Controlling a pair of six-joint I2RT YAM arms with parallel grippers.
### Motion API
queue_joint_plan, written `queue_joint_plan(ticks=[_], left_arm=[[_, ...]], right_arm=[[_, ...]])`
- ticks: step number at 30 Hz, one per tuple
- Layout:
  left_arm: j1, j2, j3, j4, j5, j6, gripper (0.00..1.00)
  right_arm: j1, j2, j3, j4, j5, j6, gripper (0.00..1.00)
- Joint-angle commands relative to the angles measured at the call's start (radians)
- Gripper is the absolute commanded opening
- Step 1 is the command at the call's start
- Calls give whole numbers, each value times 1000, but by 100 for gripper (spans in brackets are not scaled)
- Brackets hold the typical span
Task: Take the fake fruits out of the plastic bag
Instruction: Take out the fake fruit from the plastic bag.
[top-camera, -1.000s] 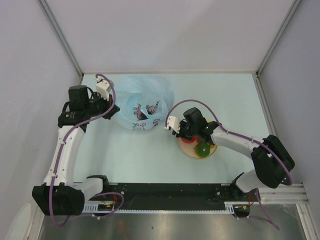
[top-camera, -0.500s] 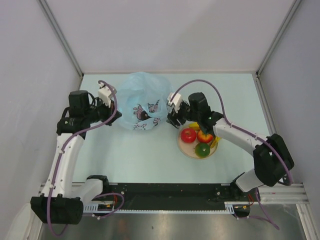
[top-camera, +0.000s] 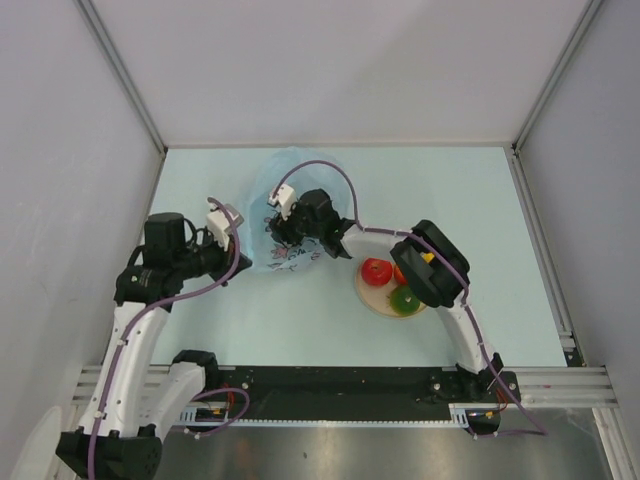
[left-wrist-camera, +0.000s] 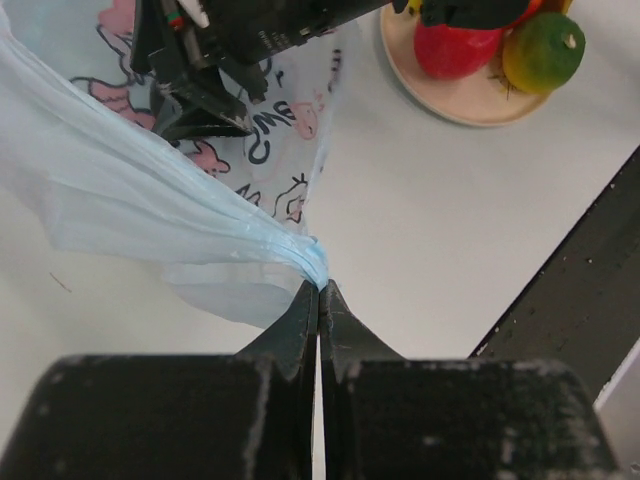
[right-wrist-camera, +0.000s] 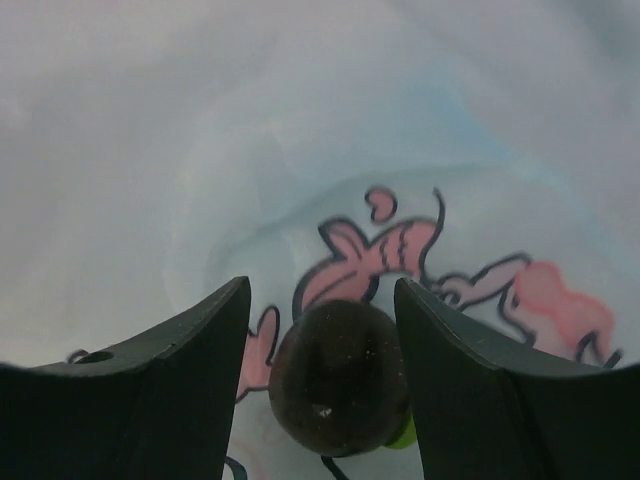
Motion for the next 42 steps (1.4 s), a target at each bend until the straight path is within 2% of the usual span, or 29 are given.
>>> queue_joint_plan(ticks=[1, 4, 6, 8, 12, 21, 29, 34, 39, 42], left_arm=[[-27, -32, -52, -2, -22, 58, 0], [-31, -66, -105, 38, -67, 72, 0], [-33, -68, -131, 48, -58, 74, 0], [-33, -55, -145, 47, -47, 78, 0], [-33, -45, -148, 65, -41, 87, 0], [-31, -11, -134, 68, -53, 97, 0], [-33, -2, -131, 68, -64, 83, 0], [-31, 15, -126, 87, -64, 69, 1], [-31, 20, -126, 93, -62, 74, 0], [-30, 23, -132, 102, -59, 67, 0]], right_arm=[[0, -5, 26, 44, 249, 26, 66], [-15, -44, -3, 27, 223, 51, 74], [-20, -54, -4, 10, 182, 46, 88], [-16, -55, -4, -4, 160, 36, 95], [-6, -34, 5, -4, 233, -6, 98], [-92, 18, 80, -42, 379, 19, 99], [-134, 34, 100, -99, 415, -38, 100], [-134, 60, 103, -148, 452, -93, 100], [-128, 78, 95, -145, 502, -236, 100], [-149, 80, 83, -129, 478, -245, 100]])
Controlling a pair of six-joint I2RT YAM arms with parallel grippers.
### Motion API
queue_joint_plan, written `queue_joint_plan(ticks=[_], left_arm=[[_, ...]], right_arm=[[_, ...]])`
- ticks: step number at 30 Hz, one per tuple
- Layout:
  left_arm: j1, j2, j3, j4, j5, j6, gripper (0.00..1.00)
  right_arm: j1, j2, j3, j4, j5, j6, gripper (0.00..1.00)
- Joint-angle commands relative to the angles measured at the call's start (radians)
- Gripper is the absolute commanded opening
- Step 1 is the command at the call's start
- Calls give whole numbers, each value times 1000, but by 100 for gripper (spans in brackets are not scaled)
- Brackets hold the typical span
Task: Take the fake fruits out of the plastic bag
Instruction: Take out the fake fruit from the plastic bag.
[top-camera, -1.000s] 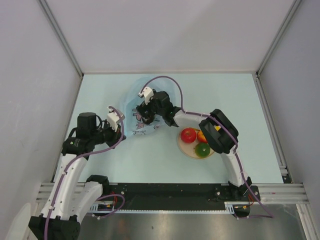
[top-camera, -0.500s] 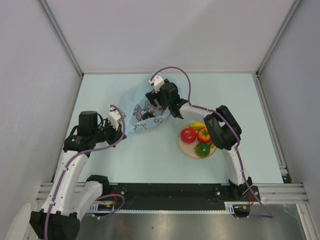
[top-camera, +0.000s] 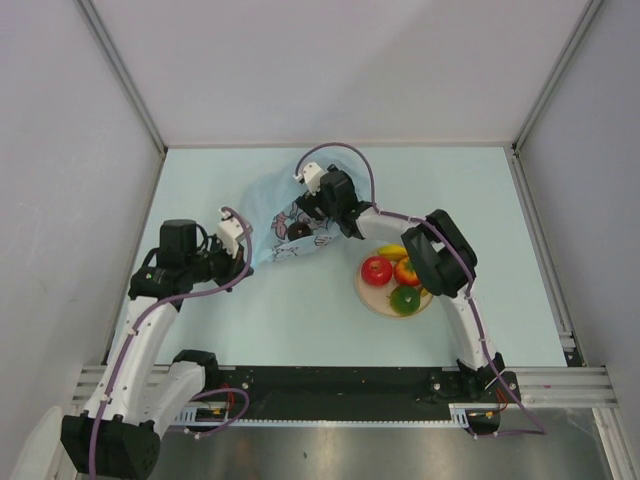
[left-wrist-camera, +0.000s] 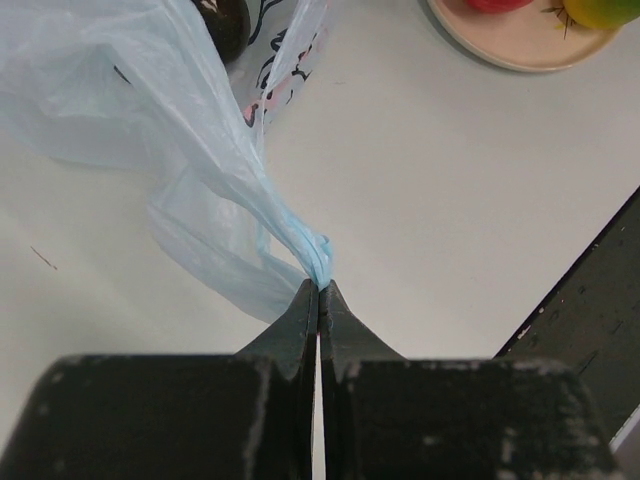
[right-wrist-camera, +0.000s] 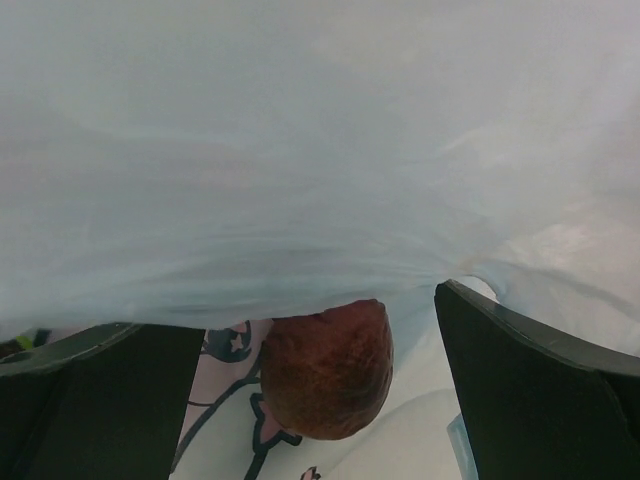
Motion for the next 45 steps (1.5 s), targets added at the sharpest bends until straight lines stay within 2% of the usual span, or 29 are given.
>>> queue_joint_plan(ticks=[1, 3, 5, 7, 11, 14, 22, 24, 25, 27, 31, 32, 33, 34, 36, 39, 41, 42, 45], left_arm=[[-2, 3, 16, 44, 5, -1, 1], [-4, 2, 16, 41, 2, 0, 0], [-4, -1, 13, 28, 3, 3, 0], [-2, -1, 5, 27, 9, 6, 0], [-4, 8, 2, 44, 13, 3, 0], [-5, 12, 8, 45, 16, -1, 0], [-7, -4, 5, 38, 8, 0, 0], [-8, -6, 5, 39, 9, -1, 0], [-8, -9, 3, 41, 5, 0, 0], [-10, -9, 0, 42, 5, 0, 0], [-10, -5, -9, 61, 6, -6, 0], [-10, -5, -9, 65, 6, -6, 0], [-12, -3, -9, 68, 6, -6, 0], [-12, -3, -7, 73, 2, -7, 0], [-10, -3, -7, 77, -3, -15, 0], [-10, -1, -10, 88, -9, -26, 0], [-12, -4, -13, 97, -17, -27, 0], [-10, -5, -12, 110, -21, -26, 0], [-8, 2, 0, 125, -36, -24, 0]], right_arm=[[-22, 5, 18, 11, 9, -60, 100], [-27, -25, 15, 4, -48, -8, 100], [-41, -85, 10, -28, -199, 87, 100], [-38, -110, -1, -41, -275, 145, 100], [-9, -108, -4, -96, -471, 248, 100], [11, -82, -5, -104, -545, 287, 100], [59, -24, 12, -142, -501, 235, 99], [57, -29, 15, -139, -484, 227, 91], [57, -30, 22, -144, -476, 204, 82], [57, -42, 26, -157, -455, 172, 77], [59, -33, 33, -196, -430, 104, 87], [57, -30, 39, -200, -435, 91, 84], [57, -29, 48, -238, -446, 81, 77], [56, -33, 53, -254, -475, 75, 65], [48, -67, 49, -254, -510, 49, 55], [45, -129, 70, -300, -568, -11, 47], [42, -188, 46, -297, -613, -37, 46], [45, -272, -12, -268, -619, -64, 46], [50, -392, -127, -184, -660, -116, 45]])
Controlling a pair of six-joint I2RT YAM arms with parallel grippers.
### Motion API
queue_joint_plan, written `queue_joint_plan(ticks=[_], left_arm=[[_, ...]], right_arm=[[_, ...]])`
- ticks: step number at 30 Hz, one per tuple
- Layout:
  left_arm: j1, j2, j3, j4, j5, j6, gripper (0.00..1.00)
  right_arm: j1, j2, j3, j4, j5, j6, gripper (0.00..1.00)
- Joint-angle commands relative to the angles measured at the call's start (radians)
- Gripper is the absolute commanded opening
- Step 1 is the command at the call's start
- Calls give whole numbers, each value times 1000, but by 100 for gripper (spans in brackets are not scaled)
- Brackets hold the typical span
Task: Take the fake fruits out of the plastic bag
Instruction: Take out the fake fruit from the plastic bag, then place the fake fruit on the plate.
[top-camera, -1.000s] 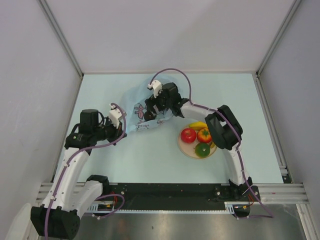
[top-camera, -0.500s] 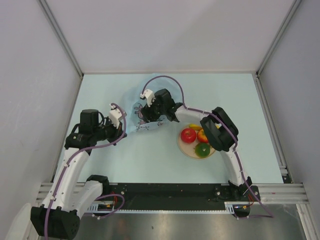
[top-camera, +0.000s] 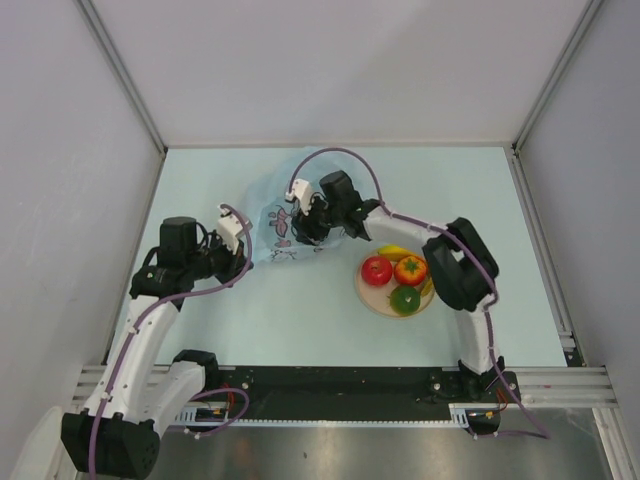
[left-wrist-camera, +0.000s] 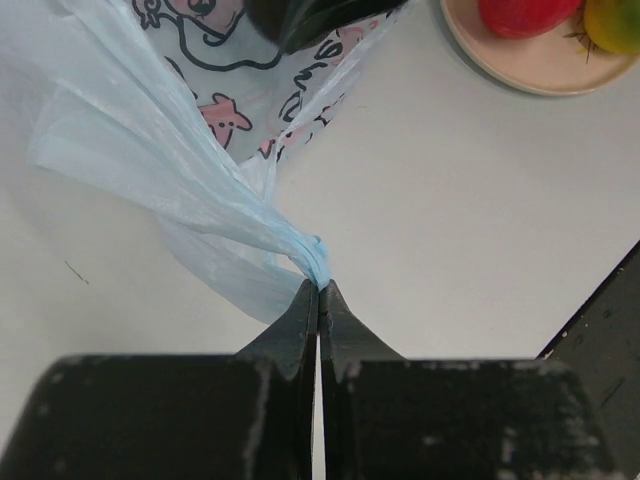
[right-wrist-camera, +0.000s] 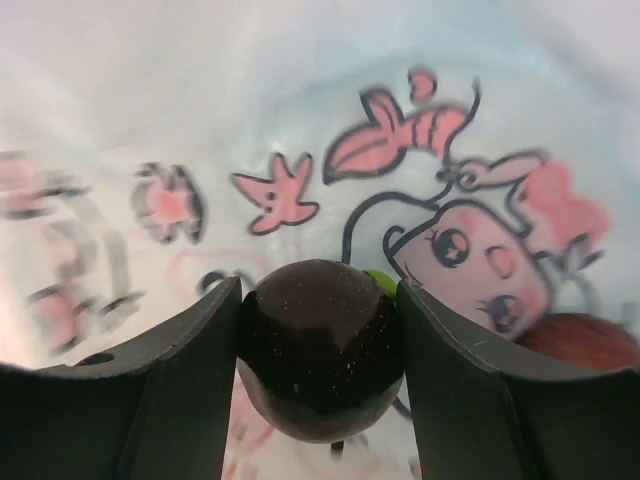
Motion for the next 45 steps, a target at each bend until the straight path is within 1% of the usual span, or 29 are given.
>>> queue_joint_plan(ticks=[1, 6, 8, 9, 10, 11, 12, 13, 14, 15, 16, 17, 18, 20, 21, 22, 25, 27, 29, 30, 31, 32, 33, 34, 37, 38, 41, 45], left_arm=[[-4, -3, 9, 58, -18, -4, 0], [-6, 12, 32, 57, -22, 18, 0], [-6, 12, 46, 54, -15, 16, 0], [-7, 14, 61, 57, -12, 6, 0], [-7, 14, 72, 57, -7, -2, 0], [-9, 10, 81, 55, -3, -10, 0], [-7, 9, 98, 58, 1, -25, 0], [-7, 0, 106, 61, 11, -33, 0], [-7, -8, 114, 70, 16, -45, 0], [-9, -16, 114, 77, 17, -50, 0], [-7, -35, 115, 81, 24, -53, 0], [-7, -43, 114, 93, 25, -60, 0], [-7, -54, 112, 98, 27, -63, 0], [-9, -81, 103, 118, 36, -74, 0], [-7, -89, 97, 124, 37, -74, 0], [-9, -98, 91, 130, 37, -77, 0], [-7, -121, 75, 149, 34, -86, 0], [-6, -137, 72, 146, 37, -90, 0], [-4, -149, 74, 137, 40, -90, 0], [-6, -151, 74, 132, 40, -90, 0], [-4, -155, 75, 124, 40, -88, 0], [3, -155, 80, 118, 40, -86, 0], [9, -155, 83, 115, 40, -86, 0], [14, -154, 88, 104, 40, -85, 0], [37, -138, 103, 95, 43, -88, 0], [45, -135, 103, 95, 42, -90, 0], [52, -126, 102, 95, 45, -90, 0], [66, -128, 86, 103, 50, -103, 0]], right_arm=[[8, -321, -104, 122, -108, -113, 45], [54, -501, -213, 115, -131, -188, 45], [103, -581, -251, 49, -111, -265, 45], [120, -609, -266, 26, -79, -297, 45], [164, -635, -305, -26, -60, -372, 45], [184, -699, -323, -55, -42, -409, 45], [210, -728, -348, -113, 10, -443, 45], [252, -762, -389, -146, 41, -510, 45], [278, -815, -417, -176, 76, -536, 45], [298, -848, -443, -236, 154, -570, 46], [321, -875, -466, -267, 194, -598, 45], [367, -933, -515, -301, 226, -653, 45], [390, -960, -535, -356, 289, -671, 46], [450, -1004, -566, -413, 349, -693, 46], [458, -1027, -566, -484, 371, -693, 46], [461, -1037, -569, -515, 378, -693, 46], [452, -1077, -616, -560, 426, -705, 46], [441, -1109, -674, -559, 437, -708, 46], [442, -1133, -739, -508, 458, -702, 45], [447, -1153, -807, -491, 466, -705, 44], [451, -1167, -841, -465, 477, -705, 42], [456, -1179, -875, -407, 501, -707, 41], [462, -1190, -910, -381, 509, -722, 41], [464, -1215, -961, -355, 515, -730, 43], [465, -1250, -1047, -254, 523, -769, 44], [464, -1256, -1066, -196, 530, -780, 44], [452, -1253, -1122, -103, 541, -806, 45], [418, -1206, -1158, -30, 538, -802, 45]])
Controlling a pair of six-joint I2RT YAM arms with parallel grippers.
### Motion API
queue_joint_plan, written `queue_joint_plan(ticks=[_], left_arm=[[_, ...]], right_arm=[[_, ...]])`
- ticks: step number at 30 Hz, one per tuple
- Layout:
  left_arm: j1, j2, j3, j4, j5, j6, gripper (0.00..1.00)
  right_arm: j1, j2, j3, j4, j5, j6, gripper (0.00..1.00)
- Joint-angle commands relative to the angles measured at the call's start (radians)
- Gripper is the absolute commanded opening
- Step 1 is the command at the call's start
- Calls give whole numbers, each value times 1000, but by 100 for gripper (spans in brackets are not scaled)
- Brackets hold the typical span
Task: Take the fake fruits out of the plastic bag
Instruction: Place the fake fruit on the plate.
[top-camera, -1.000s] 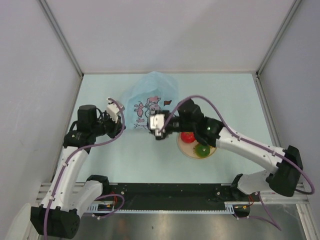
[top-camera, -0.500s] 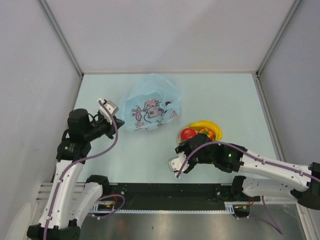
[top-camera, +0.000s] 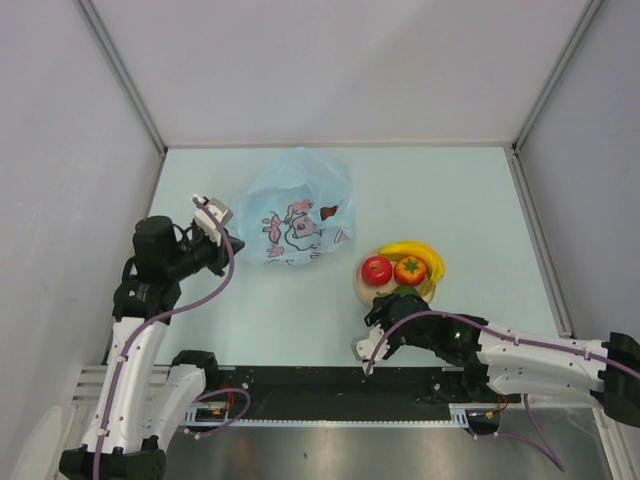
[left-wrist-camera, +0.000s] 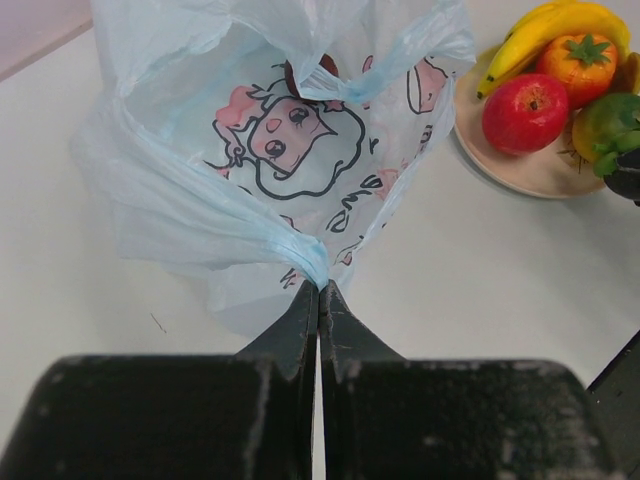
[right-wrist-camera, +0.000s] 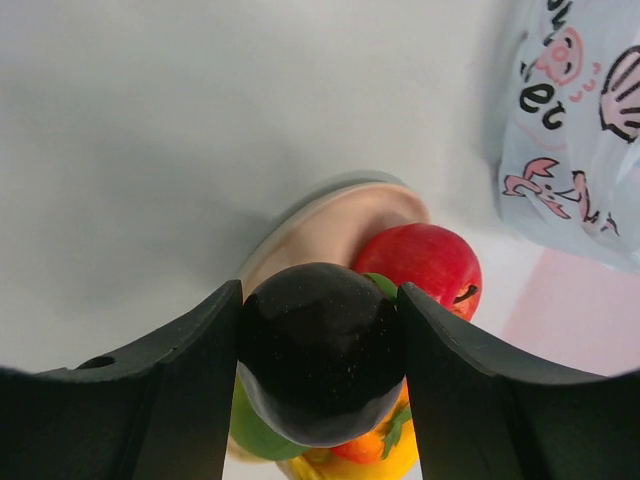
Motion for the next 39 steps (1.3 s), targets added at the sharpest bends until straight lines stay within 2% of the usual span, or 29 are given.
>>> queue_joint_plan(ticks=[1, 6, 9, 10, 13, 16, 20, 24, 28, 31, 35, 39], left_arm=[[19, -8, 9, 7, 40, -31, 0], [39, -31, -37, 23, 51, -54, 0], [45, -40, -43, 40, 69, -68, 0], [45, -40, -39, 47, 72, -79, 0], [47, -35, -31, 50, 72, -79, 0], [47, -43, -31, 46, 74, -74, 0], [45, -63, -38, 47, 82, -82, 0], [47, -75, -40, 49, 91, -100, 0], [45, -86, -42, 47, 100, -103, 0], [45, -94, -42, 50, 101, -105, 0], [47, -100, -38, 60, 111, -129, 0], [45, -114, -48, 29, 131, -175, 0]], right_arm=[[-30, 37, -27, 197, 30, -28, 45], [-59, 102, -57, 276, 26, -34, 52], [-65, 120, -69, 276, 20, -47, 62], [-65, 120, -70, 272, 14, -49, 70], [-65, 110, -72, 254, -1, -46, 81], [-42, 85, -66, 234, -10, -26, 87], [1, 30, -34, 203, 6, -15, 94], [5, -35, 80, 104, 13, 3, 95], [-112, -130, 215, -80, -199, 46, 97], [-156, -154, 248, -82, -239, 71, 100], [-213, -43, 336, 31, -187, 280, 100], [-234, 176, 529, 145, -112, 600, 95]])
